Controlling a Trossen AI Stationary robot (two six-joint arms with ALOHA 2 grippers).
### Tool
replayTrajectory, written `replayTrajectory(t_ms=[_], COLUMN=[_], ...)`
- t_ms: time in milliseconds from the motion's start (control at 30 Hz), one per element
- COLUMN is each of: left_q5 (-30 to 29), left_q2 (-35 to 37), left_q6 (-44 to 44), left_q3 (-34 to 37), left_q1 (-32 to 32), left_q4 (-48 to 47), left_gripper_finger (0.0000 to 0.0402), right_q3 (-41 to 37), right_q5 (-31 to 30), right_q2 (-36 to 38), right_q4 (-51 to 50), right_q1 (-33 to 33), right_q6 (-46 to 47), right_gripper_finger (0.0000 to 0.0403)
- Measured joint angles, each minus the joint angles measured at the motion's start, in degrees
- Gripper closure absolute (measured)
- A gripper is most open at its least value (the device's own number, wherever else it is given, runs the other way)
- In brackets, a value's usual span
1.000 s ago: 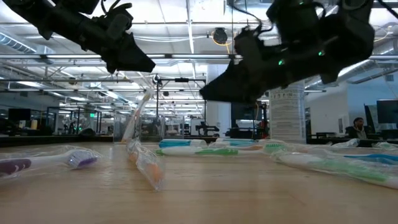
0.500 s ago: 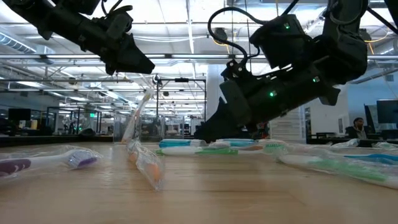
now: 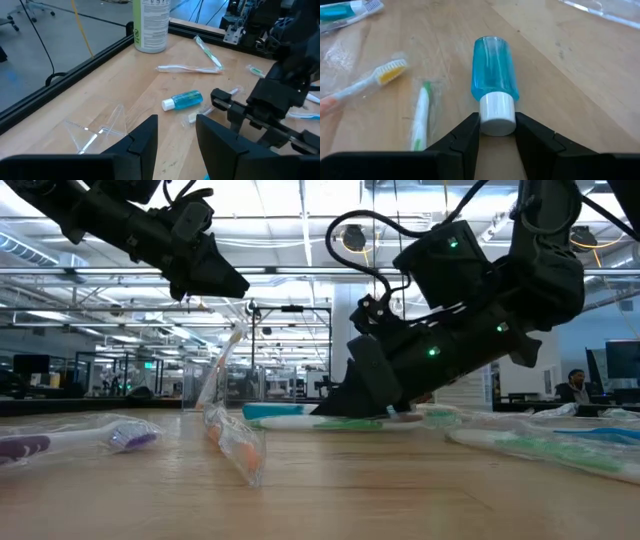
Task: Pick & Place toothbrushing station
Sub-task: Put the blue mouthwash into the transparent organizer
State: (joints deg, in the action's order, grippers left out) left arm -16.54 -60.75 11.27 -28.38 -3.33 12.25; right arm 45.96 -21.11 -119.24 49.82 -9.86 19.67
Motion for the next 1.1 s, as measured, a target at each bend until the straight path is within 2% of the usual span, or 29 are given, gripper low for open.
replayTrajectory(t_ms=[167,400,467,667,867,967,1100], left_q5=[0.01,0.62,3.26,16.53,19.07,19.93,23.27], left_q2=[0.00,0.00,0.00,0.00,0.00,0.00,0.00], left_q6=[0.02,-0.20,-1.17,-2.65,-1.14,-1.07,0.61], left_q3=[0.00,0.00,0.00,0.00,0.00,0.00,0.00], left_q1=[0.00,0.12,0.13,0.15,1.72,2.35,2.40], left_q4=[-0.02,-0.12,-0.09,0.10,0.17,0.82,3.74], left_gripper_finger=[0.0265,0.0265,0.0265,0.0265,0.0244,0.0217,0.0182], right_q3=[1.31,1.39,1.39,1.39,1.24,1.21,1.24], right_q5=[0.23,0.41,0.42,1.03,2.30,2.44,2.69], right_q2=[-0.74,-0.81,-0.81,-0.37,1.29,3.30,6.33], right_q4=[-0.48,-0.67,-0.75,-0.67,-1.40,-2.17,-2.82], right_q1=[0.05,0.05,0.05,0.08,-0.16,-0.44,-0.86], right_q6=[-4.30,-5.68,-5.78,-8.88,-14.81,-20.44,-34.89], right_gripper_finger=[0.0293,0.0310,0.0306,0.0307,0.0310,0.0310,0.0310])
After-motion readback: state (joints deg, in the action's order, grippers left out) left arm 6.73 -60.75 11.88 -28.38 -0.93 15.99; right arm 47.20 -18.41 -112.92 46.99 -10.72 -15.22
